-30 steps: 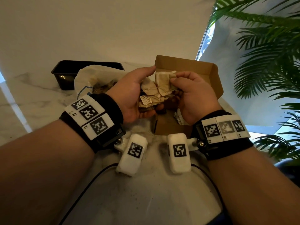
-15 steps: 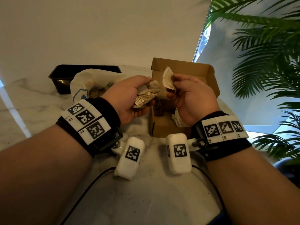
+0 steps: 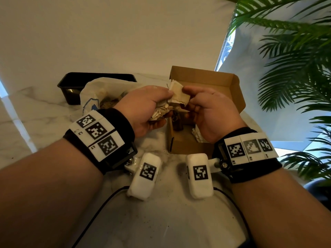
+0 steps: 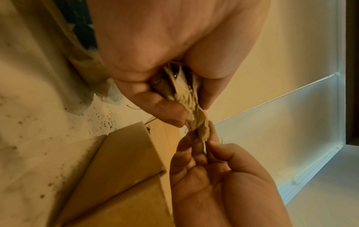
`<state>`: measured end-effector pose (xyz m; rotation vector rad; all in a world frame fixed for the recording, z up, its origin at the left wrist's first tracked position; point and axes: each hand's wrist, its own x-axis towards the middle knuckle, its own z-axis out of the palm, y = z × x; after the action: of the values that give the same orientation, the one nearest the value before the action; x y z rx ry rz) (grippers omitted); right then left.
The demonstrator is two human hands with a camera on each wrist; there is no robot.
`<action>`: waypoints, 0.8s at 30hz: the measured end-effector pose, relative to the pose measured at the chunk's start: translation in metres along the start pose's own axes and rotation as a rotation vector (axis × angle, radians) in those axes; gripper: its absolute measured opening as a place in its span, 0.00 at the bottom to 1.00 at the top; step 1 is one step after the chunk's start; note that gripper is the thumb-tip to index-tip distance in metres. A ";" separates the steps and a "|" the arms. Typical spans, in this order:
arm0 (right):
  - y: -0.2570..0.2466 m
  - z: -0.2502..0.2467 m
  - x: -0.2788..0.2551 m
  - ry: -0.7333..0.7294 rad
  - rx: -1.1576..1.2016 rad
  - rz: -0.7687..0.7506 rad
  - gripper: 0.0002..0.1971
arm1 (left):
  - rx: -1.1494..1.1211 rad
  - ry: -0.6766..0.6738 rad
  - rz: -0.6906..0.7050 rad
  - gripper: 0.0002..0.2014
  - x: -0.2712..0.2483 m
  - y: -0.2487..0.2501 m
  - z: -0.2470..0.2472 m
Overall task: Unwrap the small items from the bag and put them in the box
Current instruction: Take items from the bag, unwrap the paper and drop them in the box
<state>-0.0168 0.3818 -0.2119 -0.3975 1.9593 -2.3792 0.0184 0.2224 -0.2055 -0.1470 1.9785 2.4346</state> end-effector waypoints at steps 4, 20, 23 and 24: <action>0.002 -0.004 0.000 0.020 -0.127 -0.070 0.16 | -0.047 0.030 -0.015 0.10 0.000 0.001 0.001; 0.003 -0.002 0.005 0.090 0.007 0.040 0.07 | -0.085 0.040 0.030 0.11 0.000 0.003 0.003; 0.000 -0.003 0.004 0.160 0.173 0.080 0.06 | -0.134 0.089 0.044 0.09 0.002 0.005 0.000; -0.001 -0.004 0.004 0.167 0.216 0.086 0.06 | -0.149 0.102 0.050 0.09 0.003 0.005 0.000</action>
<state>-0.0215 0.3847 -0.2108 -0.1072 1.7106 -2.6068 0.0148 0.2209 -0.2008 -0.2290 1.8574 2.6568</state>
